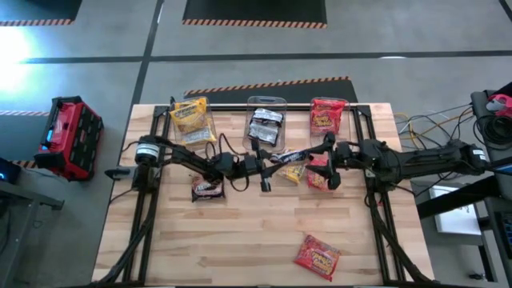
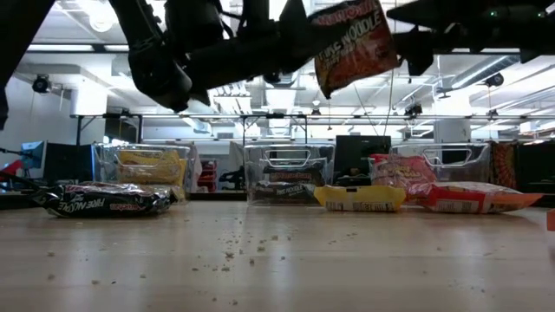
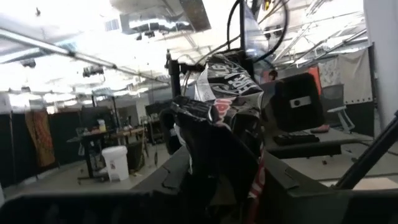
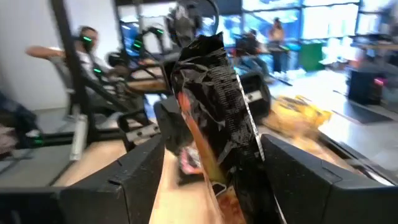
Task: Sort Maruchan noodles
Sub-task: Put the black noodle pack into the middle transparent bin
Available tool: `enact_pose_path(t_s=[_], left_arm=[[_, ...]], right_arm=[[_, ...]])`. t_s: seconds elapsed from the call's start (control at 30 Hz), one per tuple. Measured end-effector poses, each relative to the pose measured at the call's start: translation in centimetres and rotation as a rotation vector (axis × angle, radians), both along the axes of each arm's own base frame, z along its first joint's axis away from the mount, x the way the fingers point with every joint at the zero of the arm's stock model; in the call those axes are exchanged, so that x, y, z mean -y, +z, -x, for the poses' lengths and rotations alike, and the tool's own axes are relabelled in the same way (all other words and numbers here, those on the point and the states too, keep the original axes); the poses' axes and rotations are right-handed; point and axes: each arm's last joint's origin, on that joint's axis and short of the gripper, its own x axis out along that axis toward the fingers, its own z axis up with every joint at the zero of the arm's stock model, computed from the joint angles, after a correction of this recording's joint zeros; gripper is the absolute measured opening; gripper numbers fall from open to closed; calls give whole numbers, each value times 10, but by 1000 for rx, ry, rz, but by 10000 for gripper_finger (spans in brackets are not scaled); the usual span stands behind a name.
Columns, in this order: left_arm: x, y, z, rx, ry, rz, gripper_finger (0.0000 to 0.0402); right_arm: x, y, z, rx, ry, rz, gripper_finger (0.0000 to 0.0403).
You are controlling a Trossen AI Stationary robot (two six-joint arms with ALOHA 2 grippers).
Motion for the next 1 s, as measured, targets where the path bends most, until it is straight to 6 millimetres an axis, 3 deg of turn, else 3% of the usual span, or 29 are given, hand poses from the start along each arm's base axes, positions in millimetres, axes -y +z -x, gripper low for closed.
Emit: enact_pose_path(t_s=[0.17,0.53,1.0], left_arm=[[-20,-2,0,-9,5,24,93],[-80,-6,8,-45,196,59,94],[-131,-30,24,-305,320,94,95]], right_arm=[[2,-3,3,-46,-64,5,254],[4,-12,4,-139,-146,-2,256],[4,-15,4,-179,-154,9,256]])
